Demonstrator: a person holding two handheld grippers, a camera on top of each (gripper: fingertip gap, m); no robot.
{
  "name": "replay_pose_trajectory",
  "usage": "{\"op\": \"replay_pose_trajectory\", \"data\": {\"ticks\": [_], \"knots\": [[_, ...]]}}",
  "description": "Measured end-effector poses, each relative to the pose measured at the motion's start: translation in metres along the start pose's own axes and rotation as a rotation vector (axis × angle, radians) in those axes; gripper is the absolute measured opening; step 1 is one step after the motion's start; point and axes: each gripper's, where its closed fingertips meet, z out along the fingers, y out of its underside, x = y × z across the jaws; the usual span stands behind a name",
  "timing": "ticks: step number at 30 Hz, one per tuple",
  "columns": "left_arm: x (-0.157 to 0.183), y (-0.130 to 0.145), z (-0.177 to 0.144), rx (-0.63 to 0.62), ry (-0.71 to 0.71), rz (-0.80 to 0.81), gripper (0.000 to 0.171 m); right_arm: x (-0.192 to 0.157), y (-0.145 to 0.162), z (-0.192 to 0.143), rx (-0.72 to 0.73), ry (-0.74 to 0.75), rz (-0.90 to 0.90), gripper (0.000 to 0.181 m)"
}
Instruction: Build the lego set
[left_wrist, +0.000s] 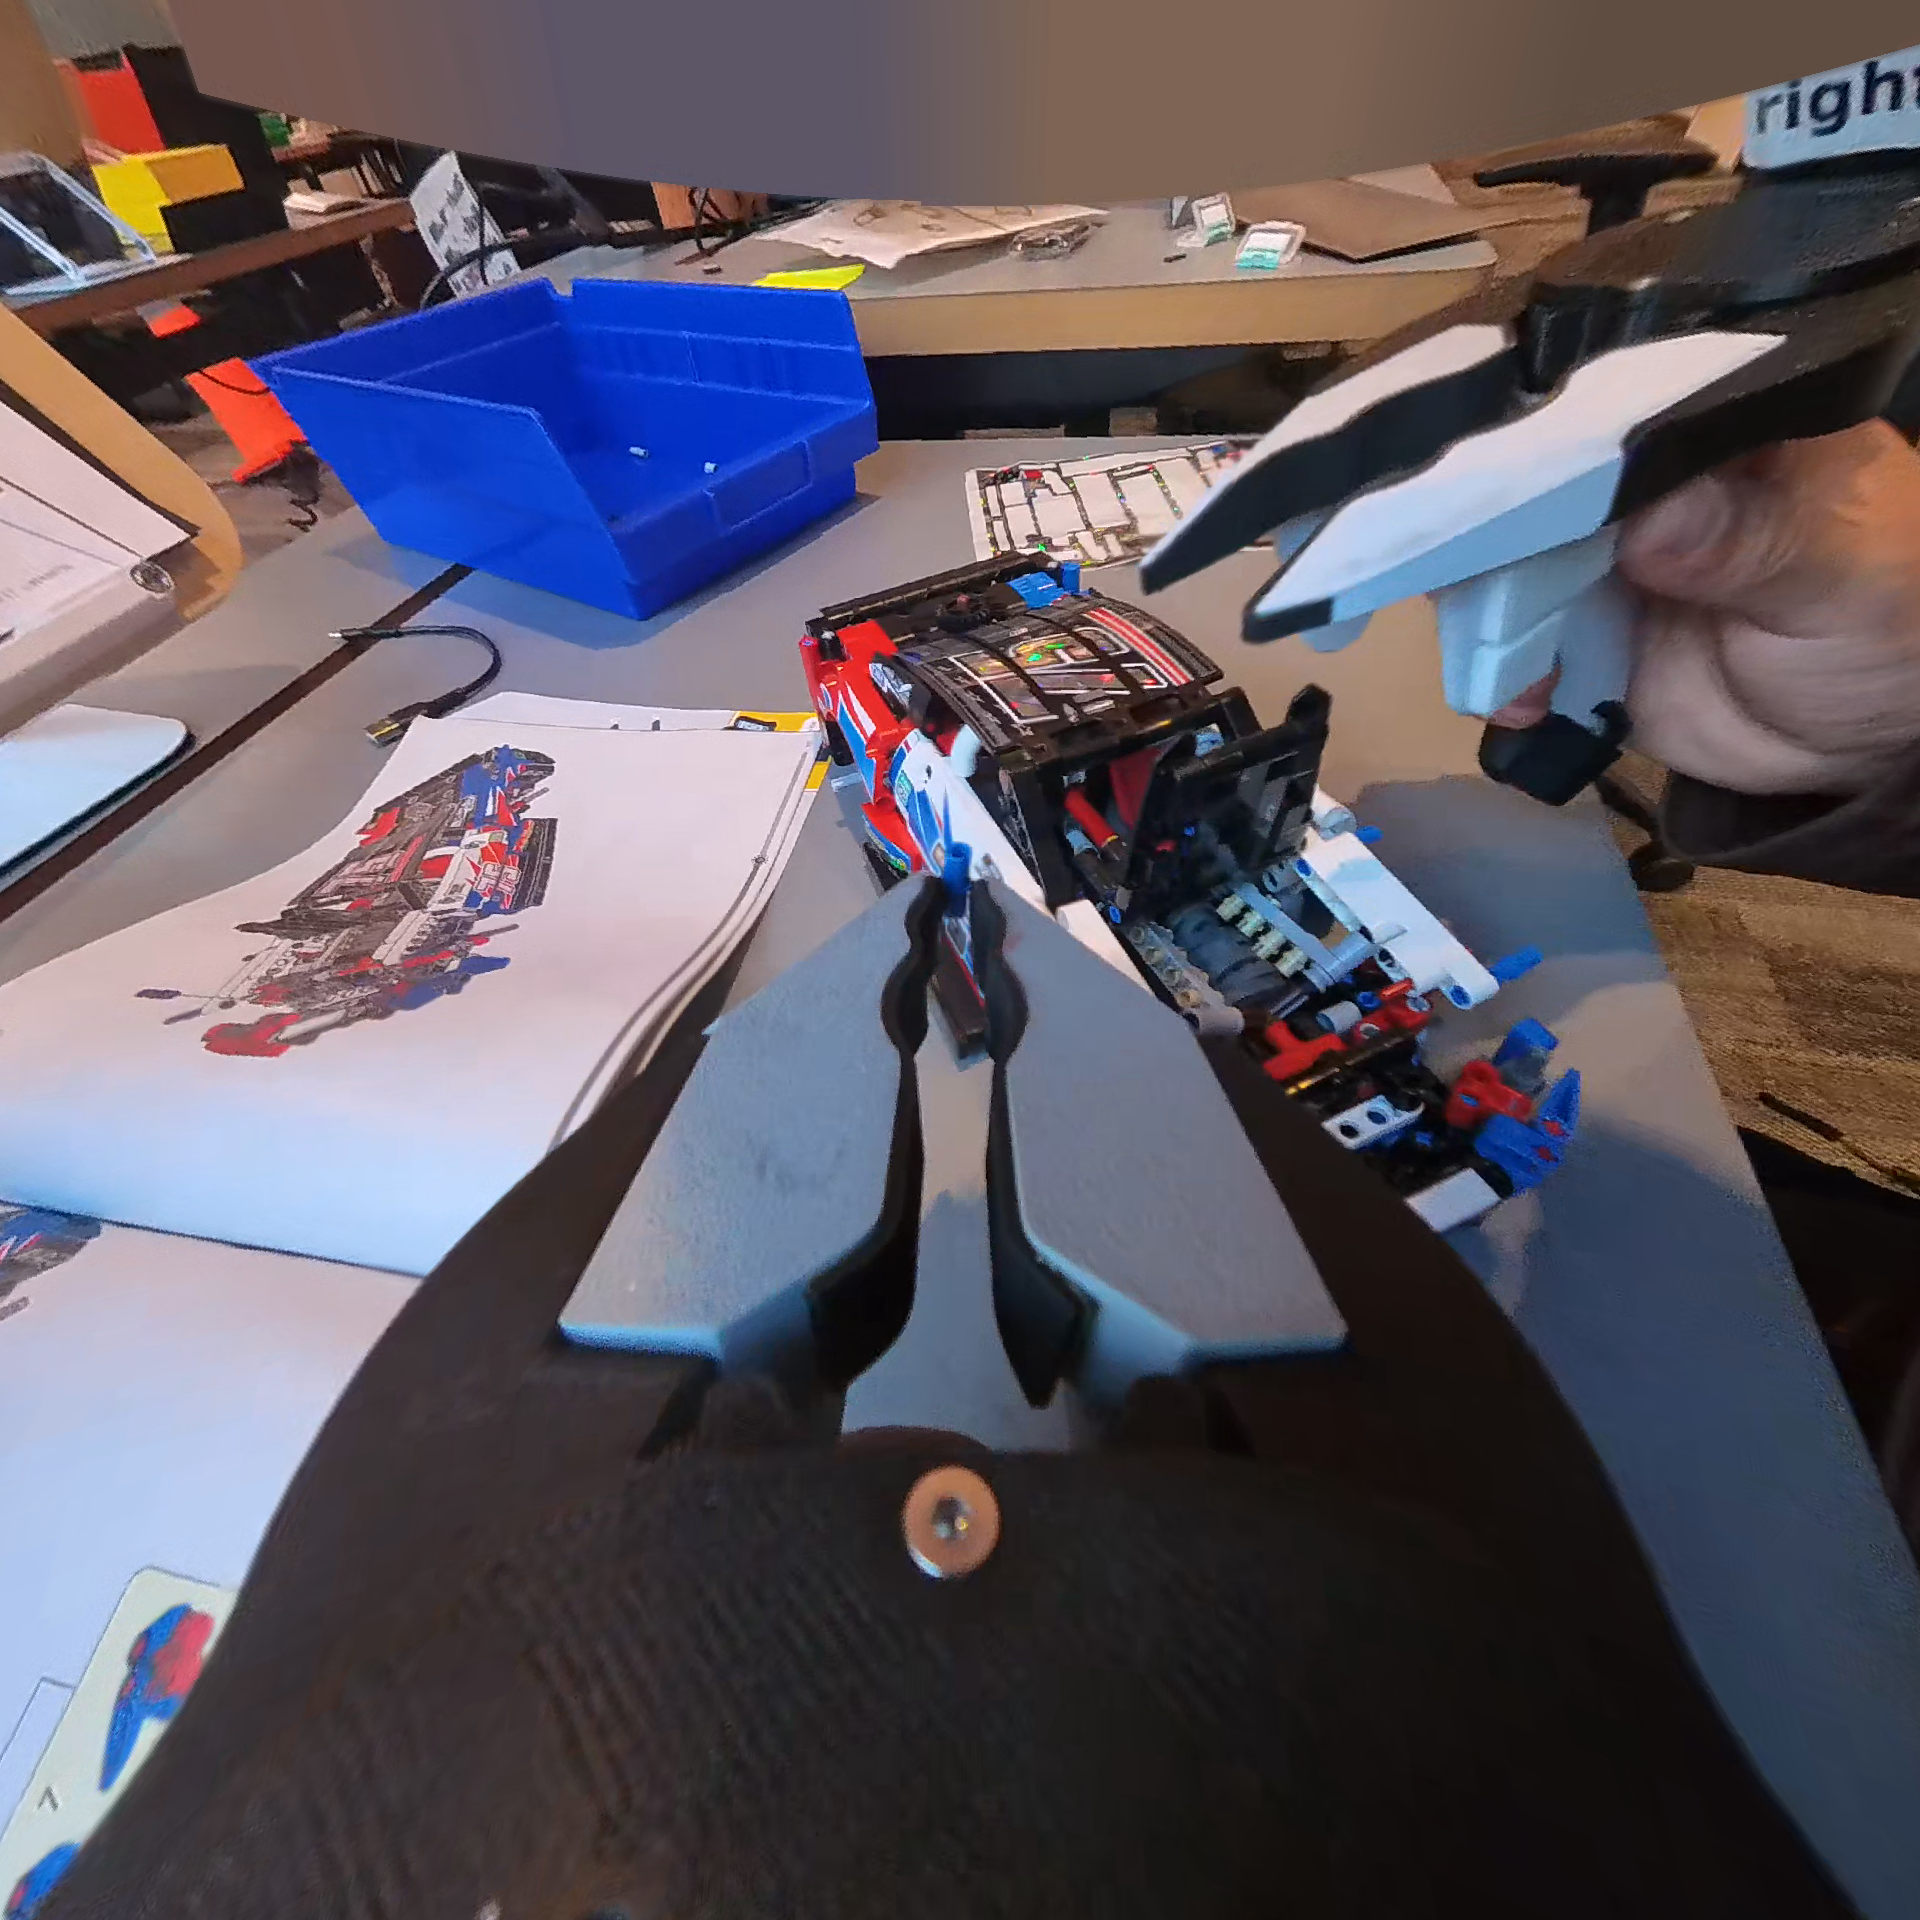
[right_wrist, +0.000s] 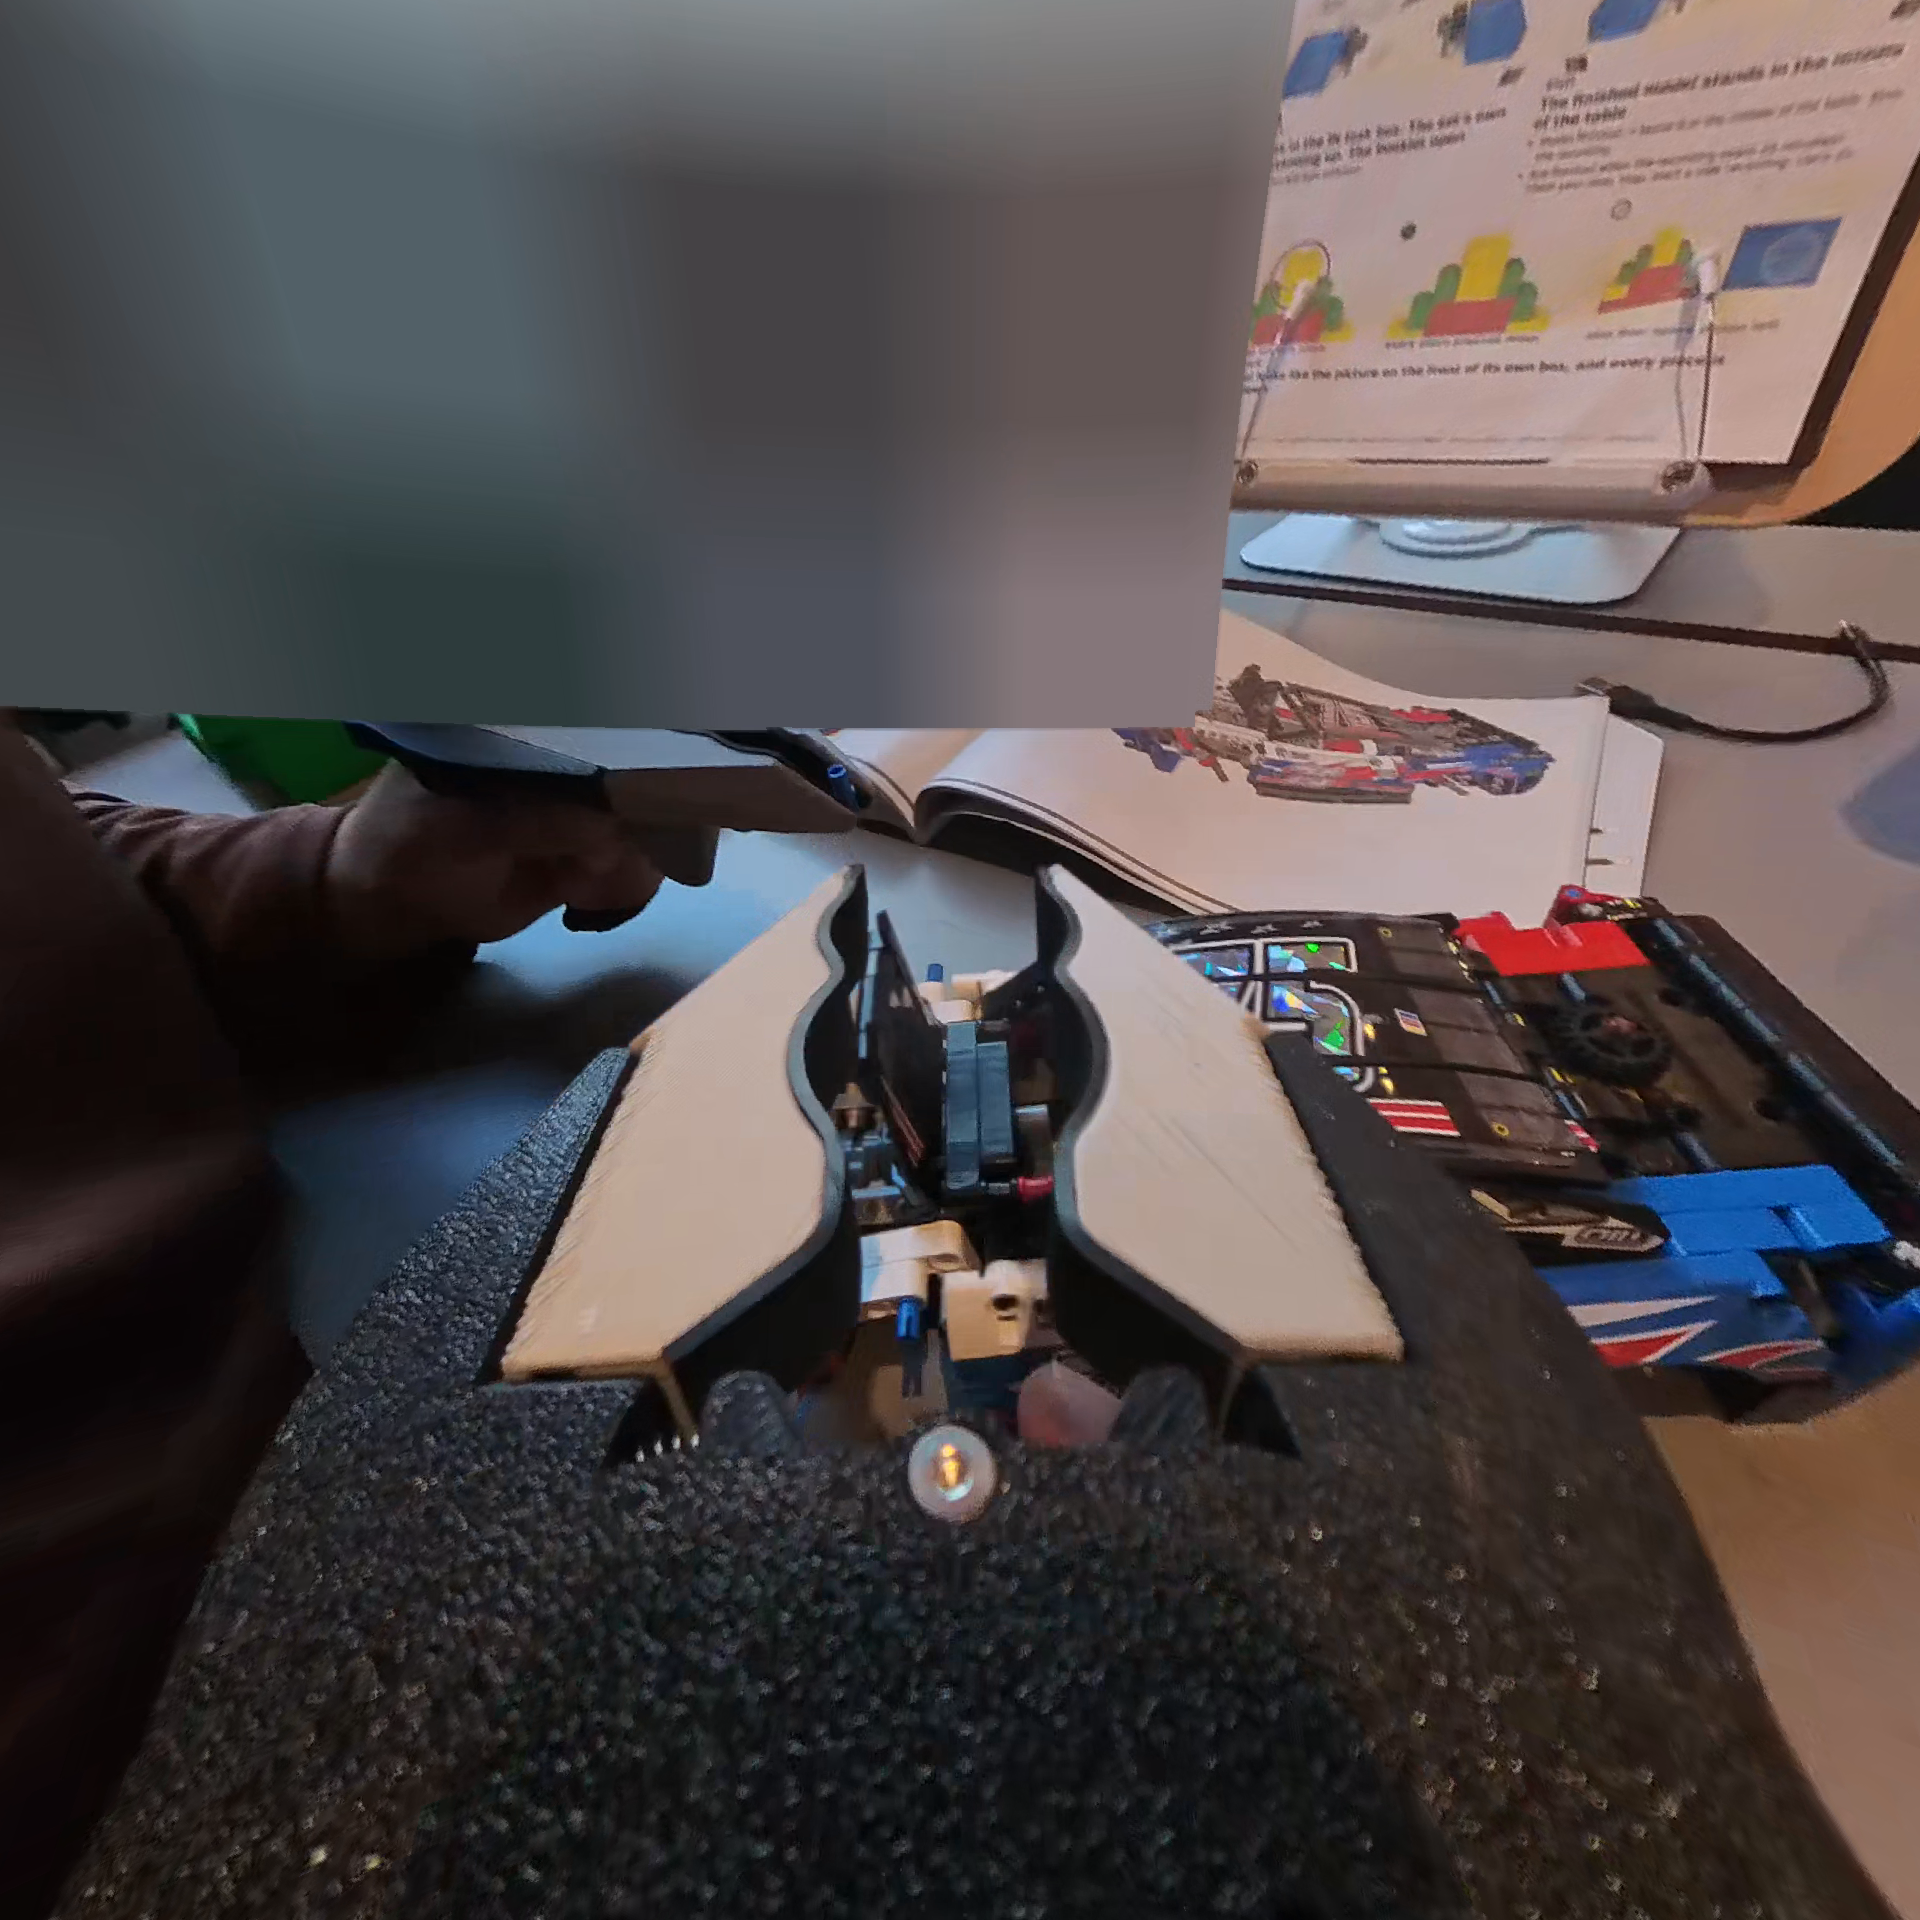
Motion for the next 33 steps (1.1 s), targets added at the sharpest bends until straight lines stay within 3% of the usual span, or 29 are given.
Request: {"op": "replay_pose_trajectory", "data": {"ticks": [7,9,15,24,33], "knots": [[0.008,0.003,0.001,-0.026,0.04,0.001,0.003,0.001,0.013,0.009,-0.071,-0.003,-0.001,0.05],[0.01,0.008,0.002,-0.046,0.053,0.0,0.002,-0.004,0.014,0.014,-0.087,-0.036,0.004,0.047],[0.014,0.014,0.001,-0.098,0.104,-0.042,0.003,-0.018,0.024,0.022,-0.175,-0.091,0.009,0.011],[0.041,0.015,-0.004,-0.161,0.092,0.203,0.002,-0.045,0.032,0.028,-0.277,-0.112,0.019,0.019],[0.058,0.012,-0.011,-0.169,0.073,0.352,0.002,-0.068,0.029,0.024,-0.316,-0.121,-0.023,0.009]]}}
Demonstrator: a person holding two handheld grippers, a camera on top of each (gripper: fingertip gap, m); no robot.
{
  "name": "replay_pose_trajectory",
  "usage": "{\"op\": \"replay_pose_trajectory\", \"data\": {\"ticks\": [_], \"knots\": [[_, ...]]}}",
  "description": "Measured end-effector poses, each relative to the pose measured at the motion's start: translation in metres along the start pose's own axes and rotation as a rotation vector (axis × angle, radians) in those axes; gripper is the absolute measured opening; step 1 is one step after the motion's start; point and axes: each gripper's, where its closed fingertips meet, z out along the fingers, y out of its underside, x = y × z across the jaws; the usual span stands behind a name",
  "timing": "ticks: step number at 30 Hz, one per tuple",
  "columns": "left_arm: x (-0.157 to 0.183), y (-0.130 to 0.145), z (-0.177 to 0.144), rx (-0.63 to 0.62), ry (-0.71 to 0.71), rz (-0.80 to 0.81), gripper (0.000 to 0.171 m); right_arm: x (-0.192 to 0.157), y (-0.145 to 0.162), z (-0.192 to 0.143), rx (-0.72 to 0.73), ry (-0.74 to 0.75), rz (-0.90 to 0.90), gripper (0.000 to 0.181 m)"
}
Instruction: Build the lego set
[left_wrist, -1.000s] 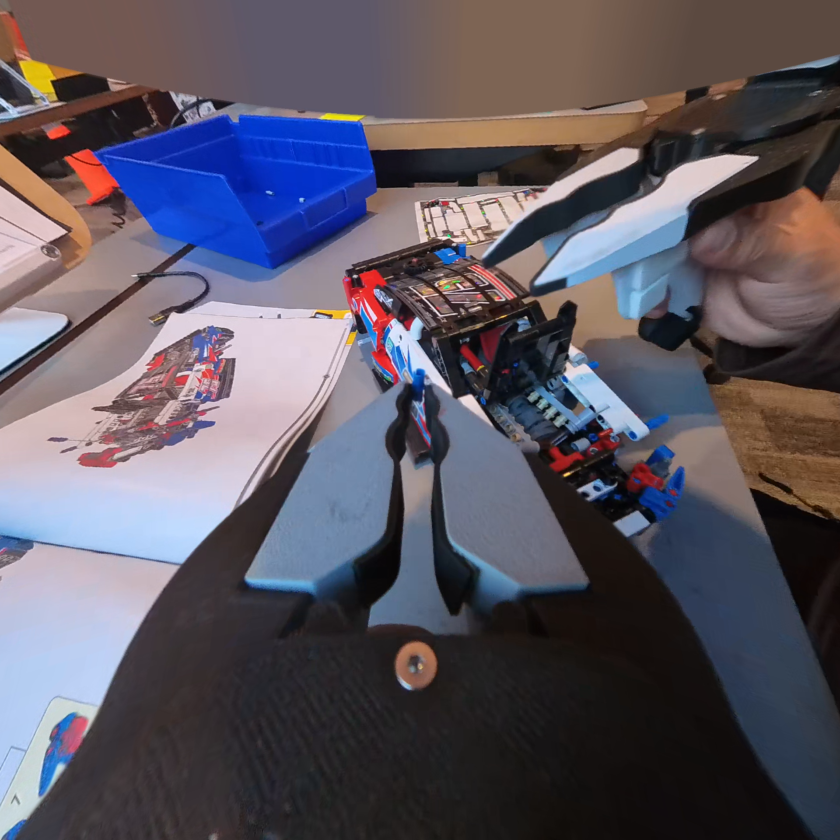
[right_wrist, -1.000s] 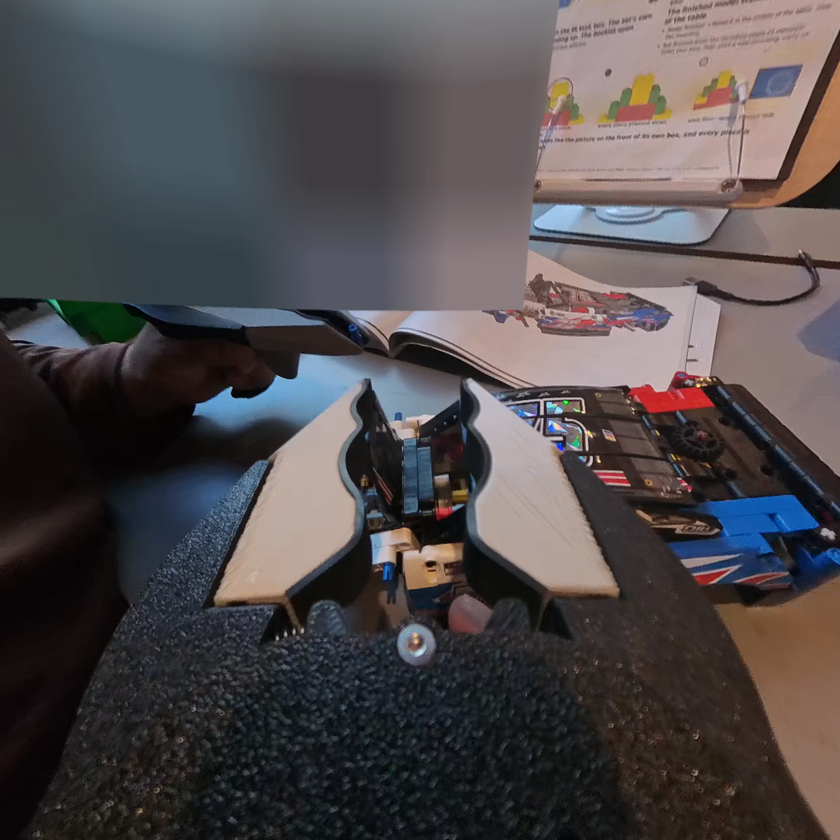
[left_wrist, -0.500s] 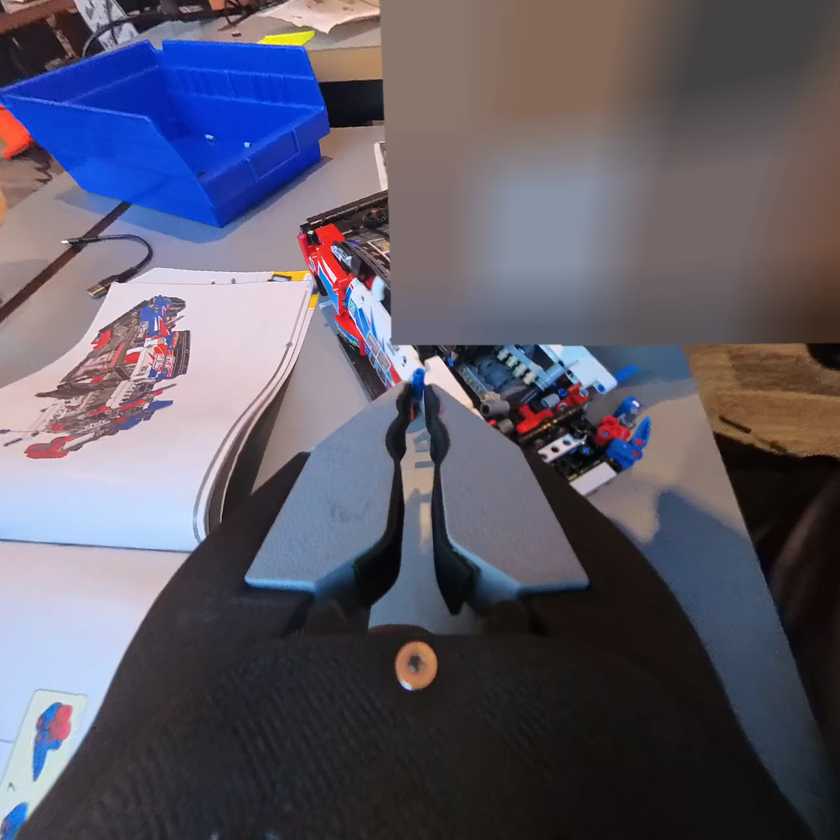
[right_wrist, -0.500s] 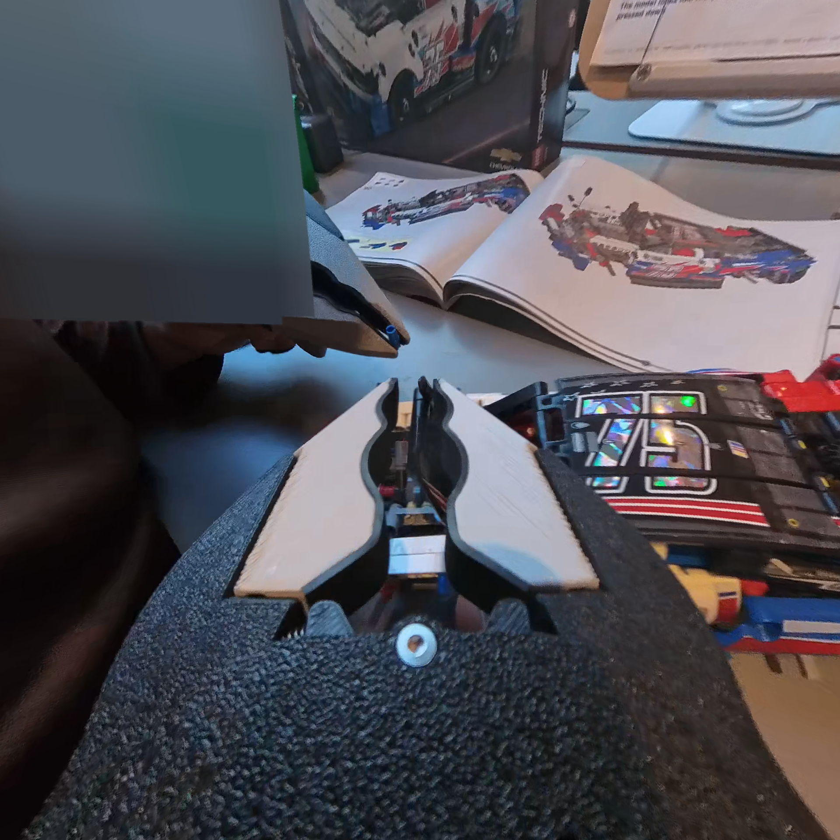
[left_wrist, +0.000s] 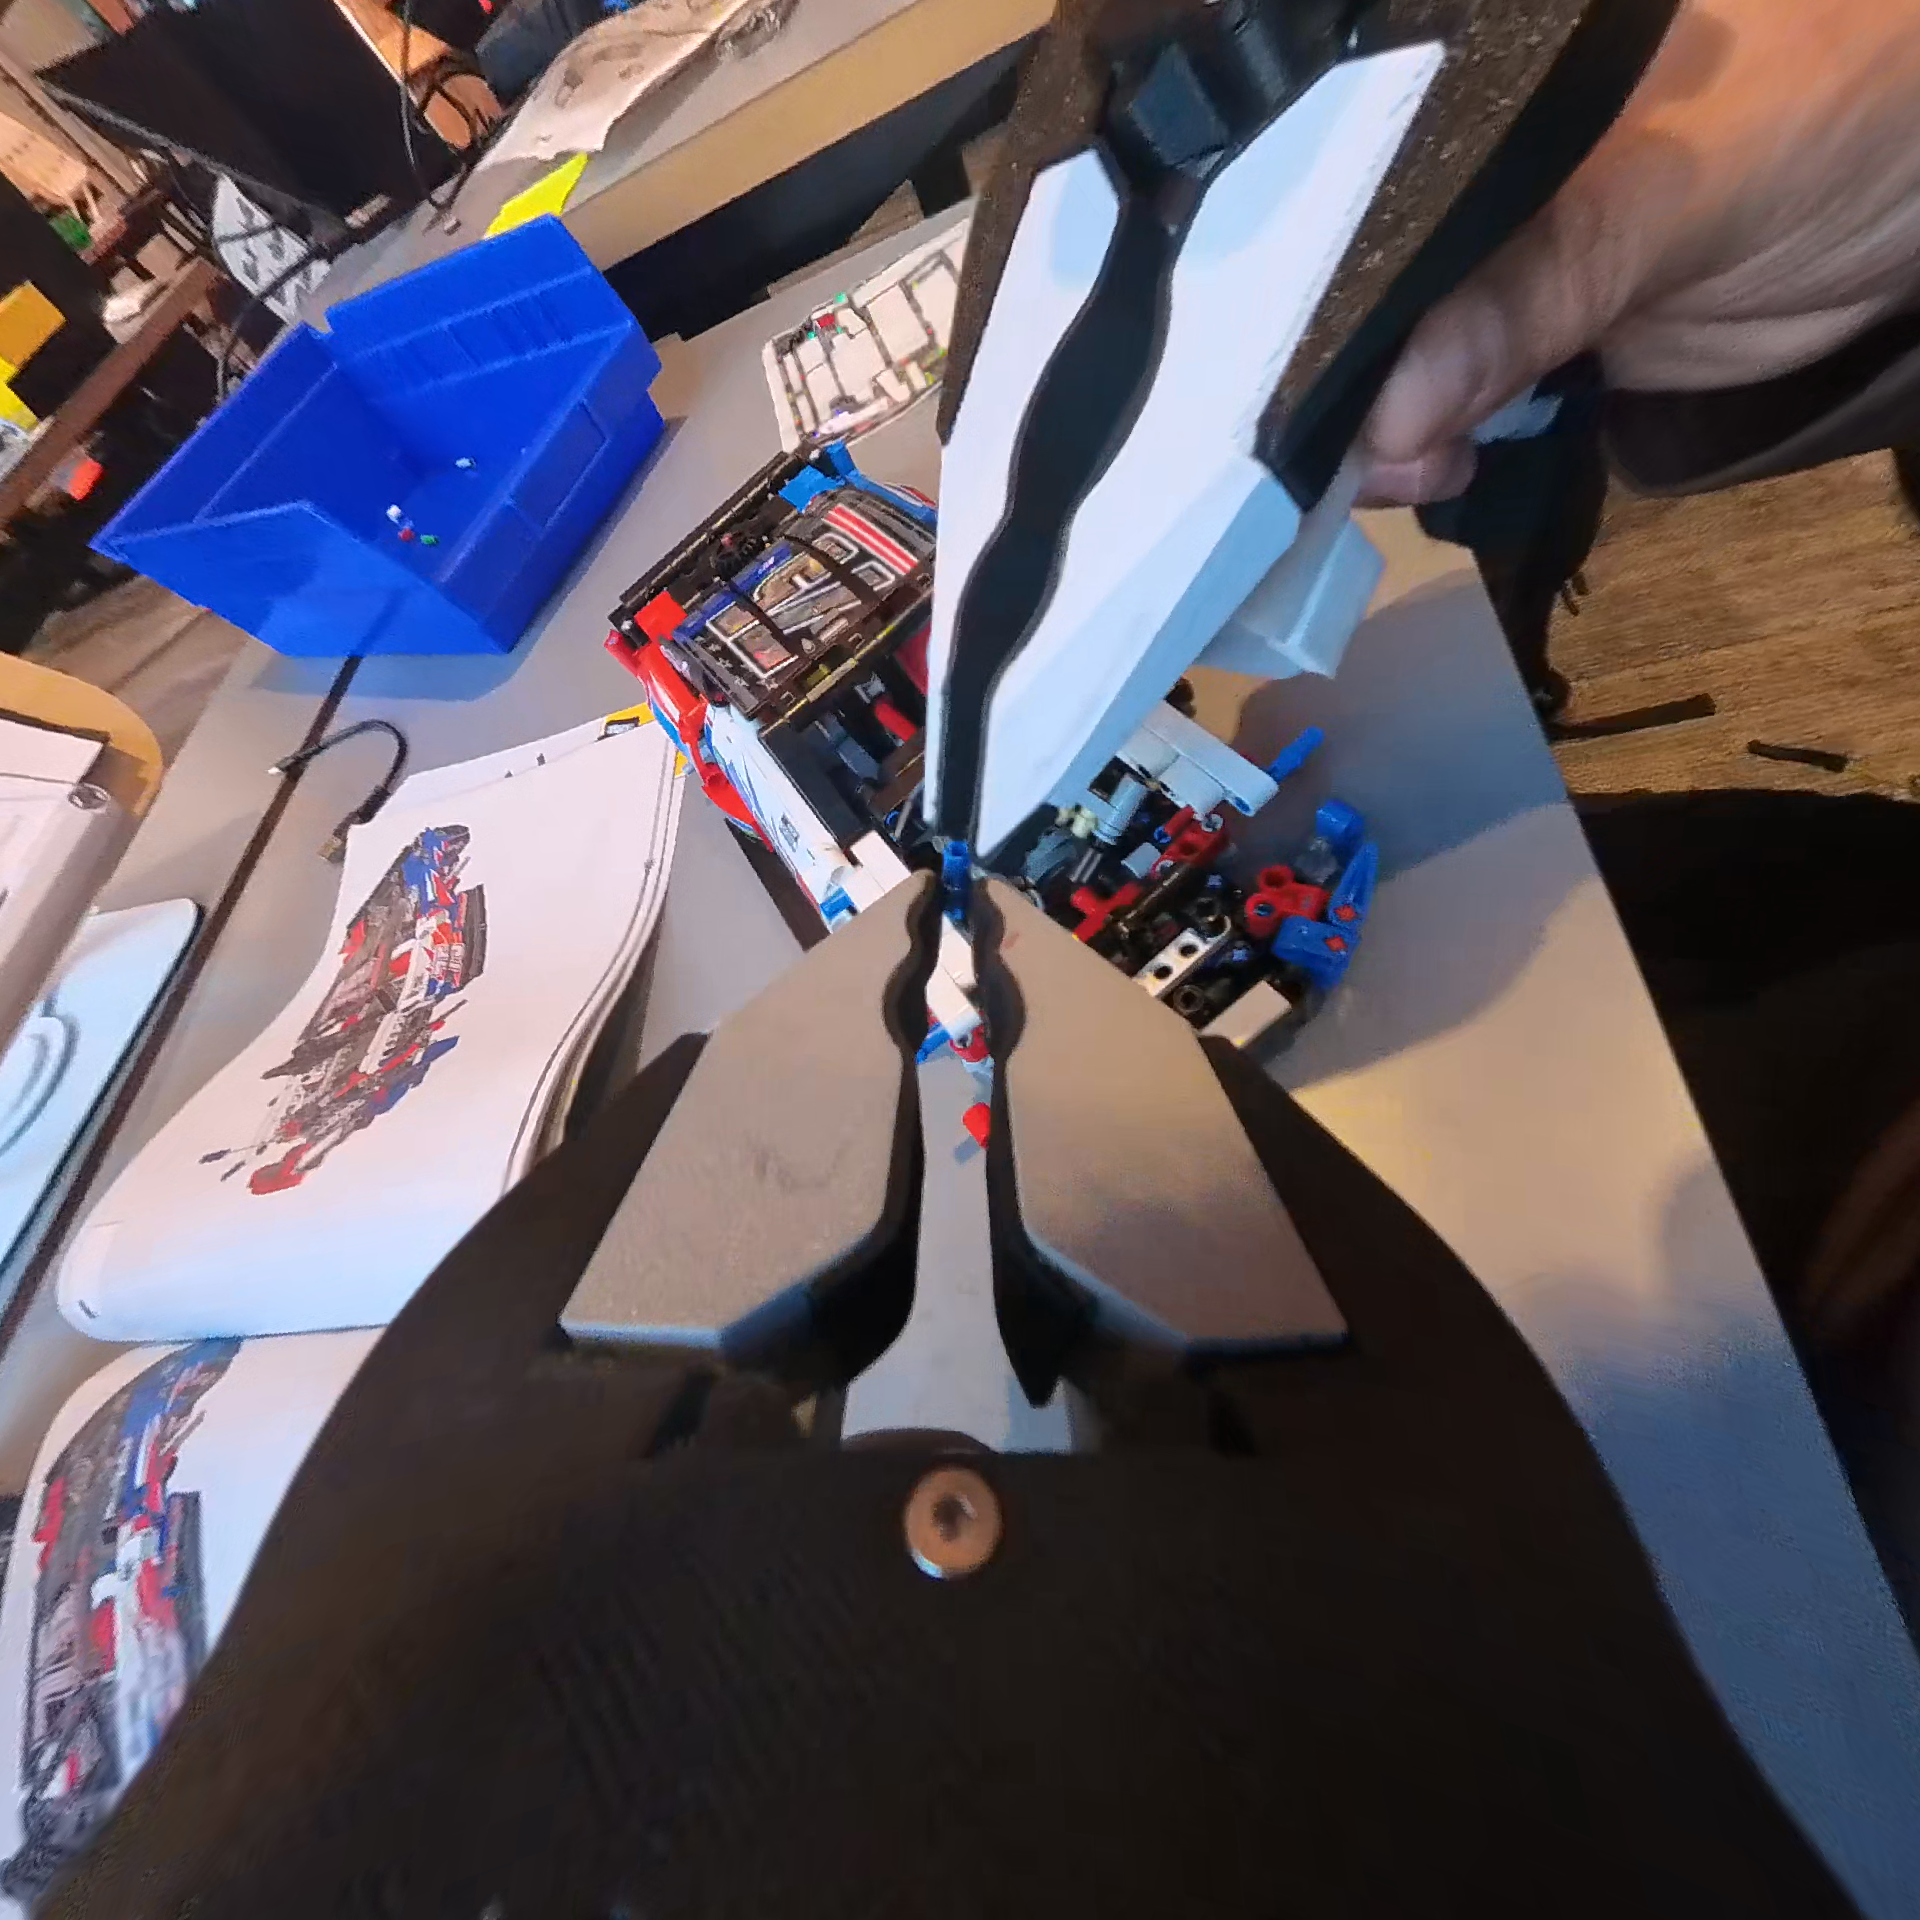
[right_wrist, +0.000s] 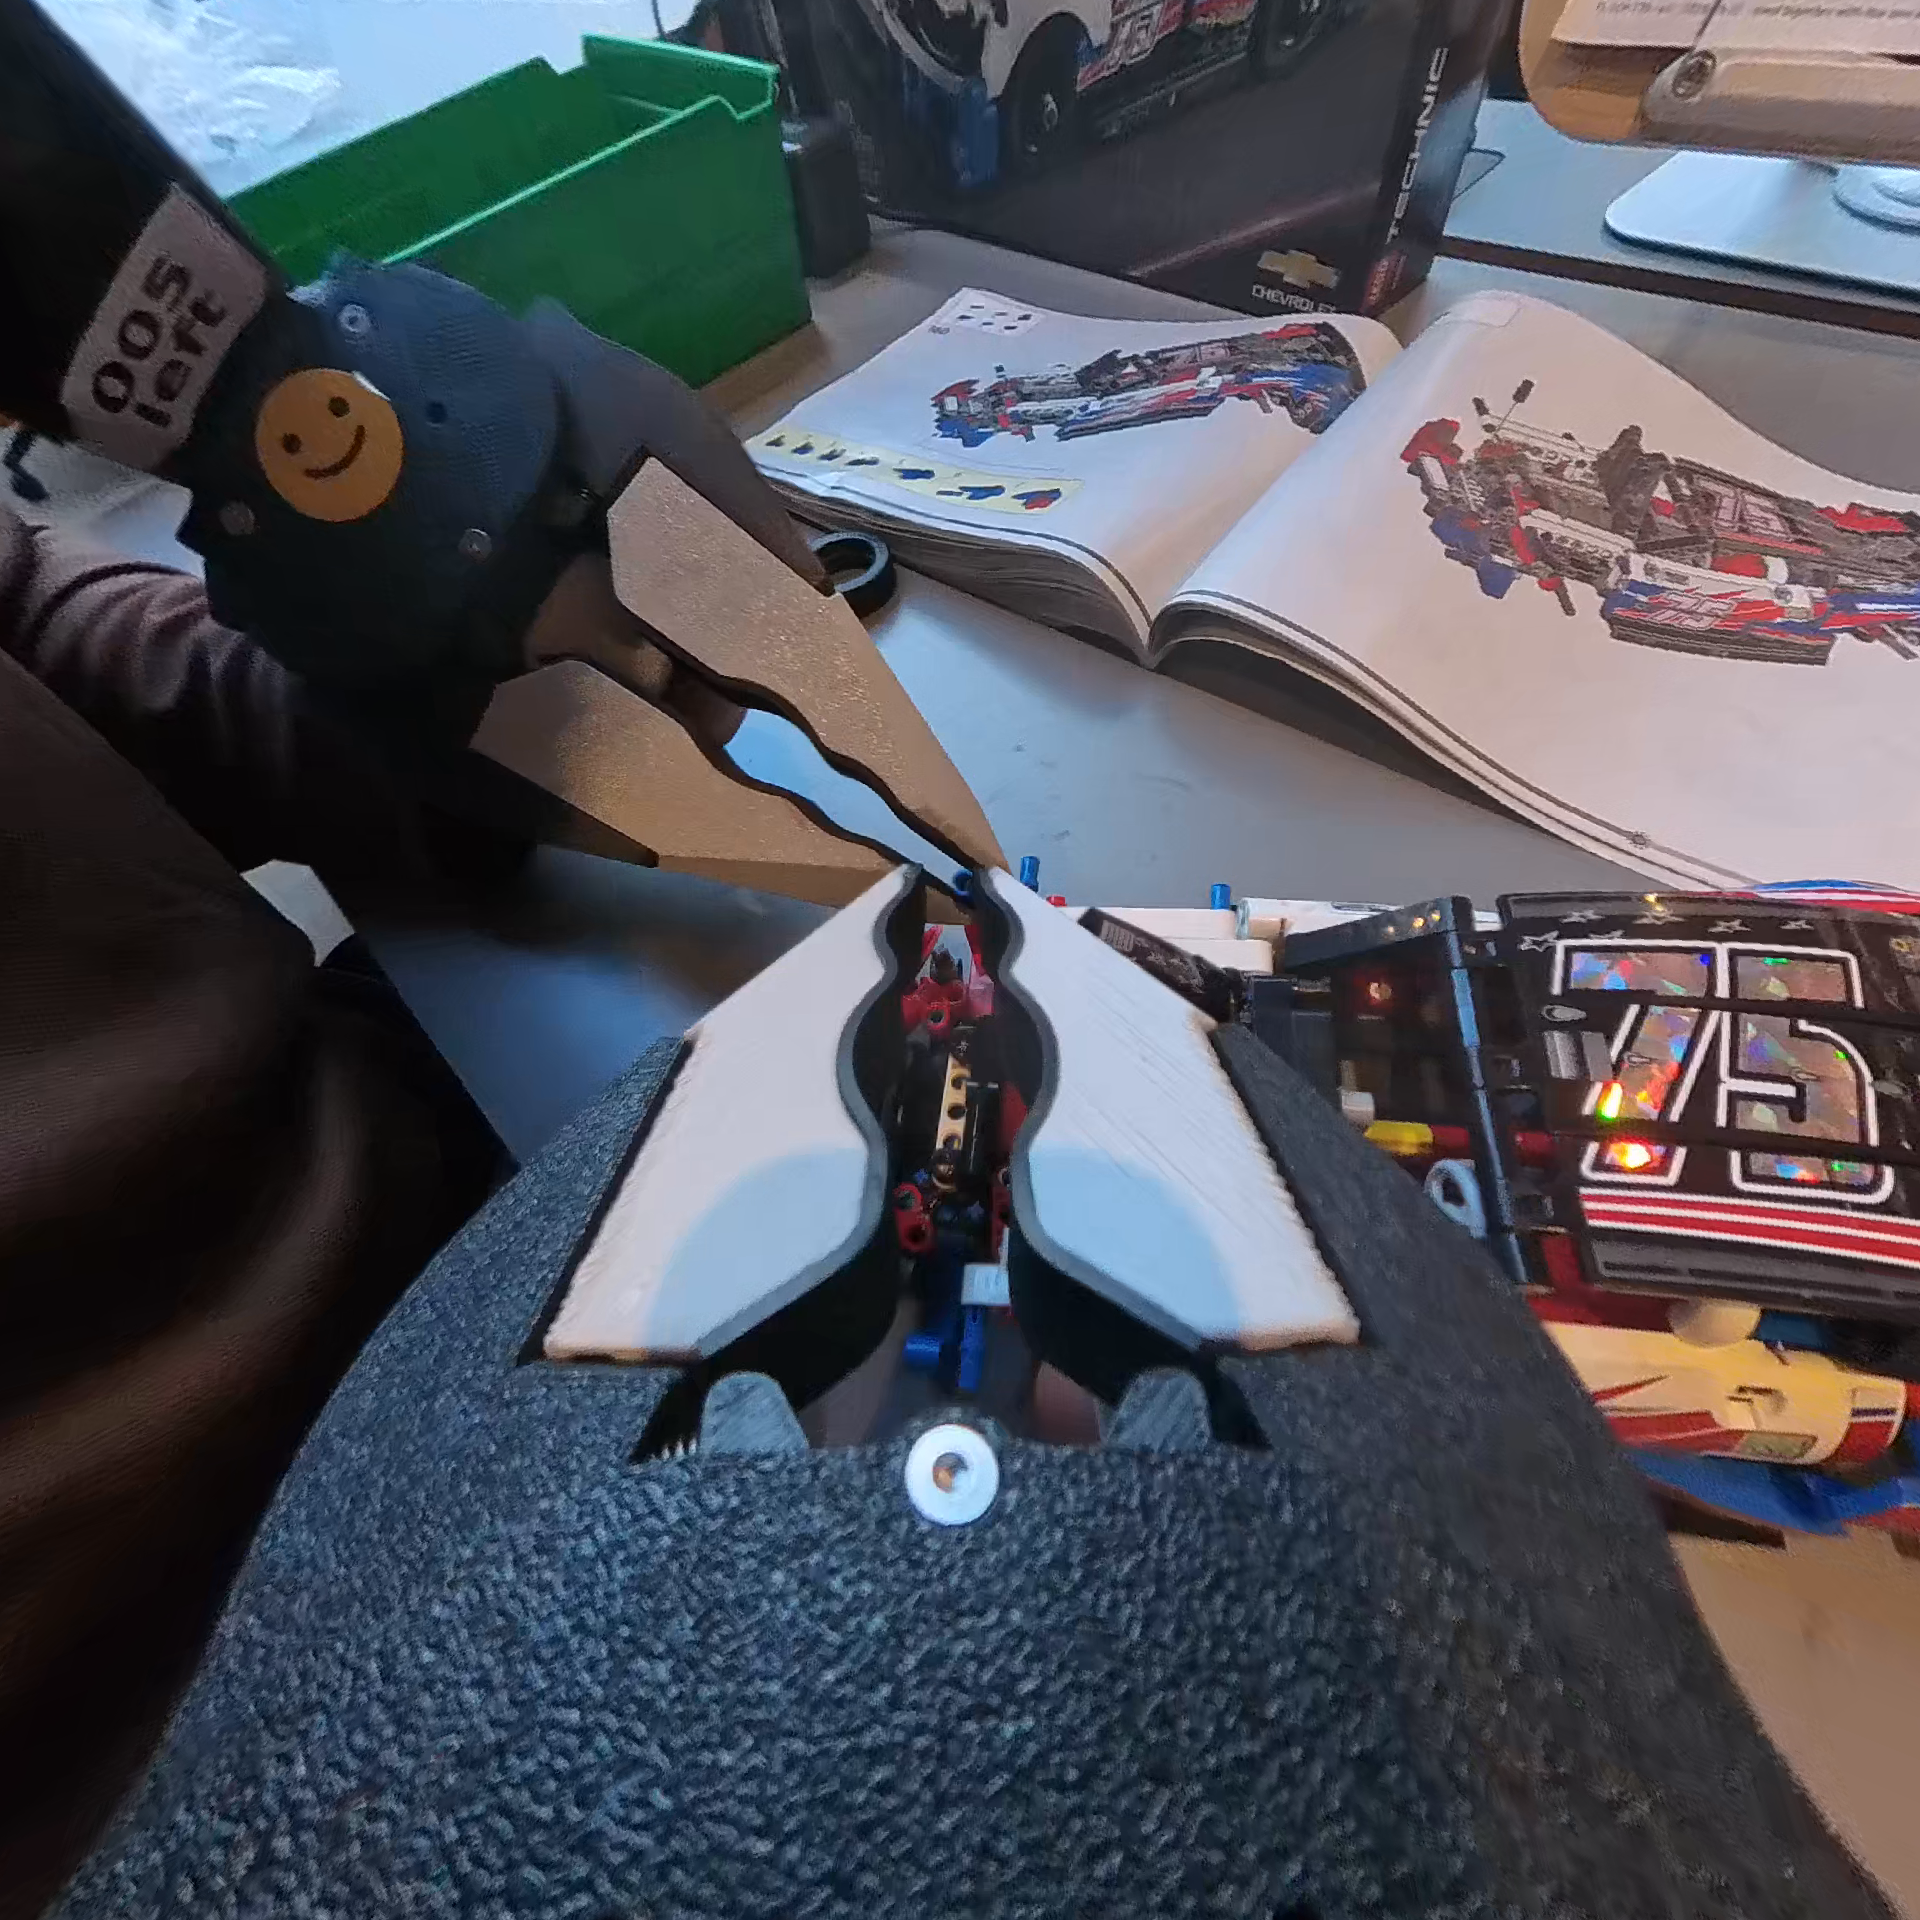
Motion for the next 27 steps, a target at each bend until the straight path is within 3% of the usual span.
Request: {"op": "replay_pose_trajectory", "data": {"ticks": [13,20,27], "knots": [[0.011,-0.003,-0.01,-0.044,-0.113,0.251,0.002,-0.013,0.007,-0.002,-0.016,0.034,0.071,0.004],[0.013,-0.003,-0.014,-0.042,-0.106,0.21,0.002,-0.012,0.009,-0.004,-0.012,0.11,0.036,0.001],[0.02,-0.007,-0.019,0.025,-0.068,0.227,0.002,-0.022,0.007,-0.005,0.028,-0.018,0.156,0.009]]}}
